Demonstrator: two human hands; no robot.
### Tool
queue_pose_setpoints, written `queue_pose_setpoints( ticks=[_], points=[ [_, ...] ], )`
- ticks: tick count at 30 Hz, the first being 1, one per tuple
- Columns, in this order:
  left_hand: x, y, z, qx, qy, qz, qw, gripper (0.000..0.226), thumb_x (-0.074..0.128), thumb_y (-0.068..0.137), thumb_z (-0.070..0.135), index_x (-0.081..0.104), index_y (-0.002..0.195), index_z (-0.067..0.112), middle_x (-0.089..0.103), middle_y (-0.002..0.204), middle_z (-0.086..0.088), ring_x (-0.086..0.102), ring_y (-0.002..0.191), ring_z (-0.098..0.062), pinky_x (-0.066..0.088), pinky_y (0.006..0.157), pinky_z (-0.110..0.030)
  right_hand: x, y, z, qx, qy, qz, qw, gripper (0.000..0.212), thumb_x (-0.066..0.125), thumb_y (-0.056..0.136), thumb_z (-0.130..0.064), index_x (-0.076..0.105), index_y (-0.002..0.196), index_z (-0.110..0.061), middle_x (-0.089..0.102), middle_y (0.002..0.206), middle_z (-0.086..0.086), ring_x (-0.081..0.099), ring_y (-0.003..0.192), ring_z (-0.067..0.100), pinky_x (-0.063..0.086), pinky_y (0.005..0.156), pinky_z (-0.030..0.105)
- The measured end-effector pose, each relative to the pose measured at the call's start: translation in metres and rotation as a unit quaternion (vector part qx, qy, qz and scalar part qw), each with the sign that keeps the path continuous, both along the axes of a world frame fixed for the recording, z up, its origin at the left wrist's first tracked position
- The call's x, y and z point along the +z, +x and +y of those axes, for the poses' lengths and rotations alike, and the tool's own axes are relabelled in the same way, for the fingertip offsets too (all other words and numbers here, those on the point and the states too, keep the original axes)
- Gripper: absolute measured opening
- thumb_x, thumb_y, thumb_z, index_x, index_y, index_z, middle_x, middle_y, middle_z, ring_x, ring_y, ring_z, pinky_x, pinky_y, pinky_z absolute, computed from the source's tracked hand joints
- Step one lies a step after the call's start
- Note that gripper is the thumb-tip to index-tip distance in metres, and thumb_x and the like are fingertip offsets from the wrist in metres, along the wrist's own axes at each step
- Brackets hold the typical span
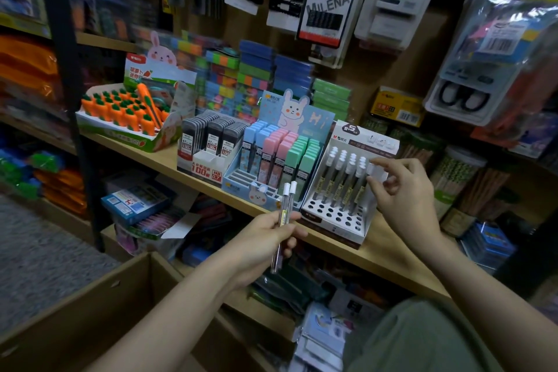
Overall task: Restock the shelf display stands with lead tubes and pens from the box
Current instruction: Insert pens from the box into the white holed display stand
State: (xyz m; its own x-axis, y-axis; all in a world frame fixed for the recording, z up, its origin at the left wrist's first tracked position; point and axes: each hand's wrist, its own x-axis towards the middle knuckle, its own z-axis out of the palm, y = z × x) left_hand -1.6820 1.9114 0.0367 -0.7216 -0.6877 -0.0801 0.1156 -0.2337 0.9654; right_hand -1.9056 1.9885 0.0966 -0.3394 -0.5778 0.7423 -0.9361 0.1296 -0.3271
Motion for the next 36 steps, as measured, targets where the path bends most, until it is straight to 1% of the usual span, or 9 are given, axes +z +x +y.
queue_pose_setpoints(
  ticks=[3, 8, 13, 18, 22, 27, 29, 33, 36],
  points=[
    [0.001, 0.002, 0.0, -0.009, 0.017, 0.044, 0.999, 0.026, 0.045, 0.1, 0.004, 0.056, 0.121, 0.013, 0.067, 0.088, -0.005, 0.054, 0.065, -0.01, 0.047, 0.056, -0.02, -0.005, 0.001, 0.005, -0.01, -0.02, 0.059, 0.998, 0.031, 0.071, 0.086, -0.021, 0.068, 0.117, -0.021, 0.048, 0.097, -0.002, 0.048, 0.061, 0.007, 0.052, 0.065, 0.033],
    [0.002, 0.003, 0.002, -0.013, 0.015, 0.057, 0.998, 0.025, 0.049, 0.099, 0.007, 0.06, 0.119, 0.018, 0.069, 0.079, 0.0, 0.055, 0.062, -0.01, 0.043, 0.046, -0.016, -0.003, 0.001, 0.01, -0.047, 0.022, 0.116, 0.992, 0.033, 0.066, 0.09, -0.03, 0.068, 0.122, -0.021, 0.054, 0.099, 0.005, 0.056, 0.067, 0.02, 0.053, 0.057, 0.036],
    [0.003, 0.003, 0.005, -0.017, 0.007, 0.062, 0.998, 0.027, 0.049, 0.099, 0.005, 0.061, 0.119, 0.018, 0.07, 0.083, -0.003, 0.056, 0.065, -0.009, 0.048, 0.056, -0.019, -0.013, 0.009, 0.018, -0.053, 0.075, 0.114, 0.989, 0.054, 0.063, 0.09, -0.03, 0.048, 0.142, -0.023, 0.051, 0.115, 0.006, 0.057, 0.077, 0.022, 0.053, 0.062, 0.037],
    [0.006, 0.007, 0.006, -0.061, -0.032, 0.056, 0.996, 0.028, 0.05, 0.099, 0.013, 0.06, 0.124, 0.023, 0.071, 0.093, 0.0, 0.056, 0.066, -0.007, 0.048, 0.06, -0.021, -0.015, 0.044, 0.012, 0.102, 0.035, -0.075, 0.991, 0.046, 0.066, 0.089, -0.024, 0.054, 0.134, -0.021, 0.061, 0.098, -0.015, 0.059, 0.084, -0.003, 0.047, 0.072, 0.01],
    [0.005, 0.006, 0.008, -0.089, -0.04, 0.051, 0.994, 0.027, 0.049, 0.099, 0.011, 0.057, 0.125, 0.013, 0.072, 0.1, -0.003, 0.055, 0.066, -0.006, 0.048, 0.062, -0.02, -0.01, 0.075, -0.003, 0.225, 0.077, -0.249, 0.939, 0.039, 0.071, 0.086, -0.022, 0.061, 0.124, -0.024, 0.072, 0.089, -0.005, 0.068, 0.083, 0.003, 0.054, 0.076, 0.017],
    [0.008, 0.004, 0.009, -0.078, -0.002, 0.061, 0.995, 0.026, 0.045, 0.101, 0.012, 0.06, 0.122, 0.015, 0.072, 0.105, -0.002, 0.063, 0.087, -0.009, 0.054, 0.081, -0.026, -0.003, 0.082, -0.005, 0.234, 0.046, -0.307, 0.921, 0.029, 0.073, 0.083, -0.012, 0.064, 0.11, -0.019, 0.072, 0.084, 0.013, 0.07, 0.08, 0.023, 0.057, 0.078, 0.037],
    [0.008, 0.004, 0.006, -0.043, -0.01, 0.039, 0.998, 0.027, 0.042, 0.102, 0.015, 0.06, 0.121, 0.021, 0.068, 0.111, -0.002, 0.06, 0.094, -0.011, 0.051, 0.087, -0.03, 0.006, 0.068, 0.002, 0.235, 0.023, -0.315, 0.919, 0.03, 0.071, 0.083, -0.009, 0.062, 0.109, -0.021, 0.074, 0.083, 0.006, 0.072, 0.079, 0.017, 0.06, 0.076, 0.033],
    [0.002, 0.004, 0.0, -0.013, -0.051, 0.002, 0.999, 0.027, 0.036, 0.105, 0.019, 0.052, 0.127, 0.024, 0.056, 0.083, 0.004, 0.041, 0.054, -0.007, 0.037, 0.047, -0.019, 0.032, 0.022, 0.031, 0.167, -0.01, -0.233, 0.958, 0.032, 0.074, 0.08, -0.016, 0.06, 0.106, -0.027, 0.074, 0.085, -0.004, 0.071, 0.078, 0.002, 0.055, 0.069, 0.013],
    [-0.003, -0.003, 0.002, -0.02, -0.015, 0.029, 0.999, 0.024, 0.041, 0.103, 0.027, 0.044, 0.126, 0.028, 0.049, 0.071, 0.005, 0.03, 0.045, -0.006, 0.025, 0.039, -0.017, 0.044, -0.006, 0.043, 0.075, -0.036, -0.149, 0.985, 0.032, 0.077, 0.079, -0.018, 0.061, 0.107, -0.023, 0.065, 0.087, -0.014, 0.062, 0.078, -0.009, 0.048, 0.068, 0.005]
  ],
)
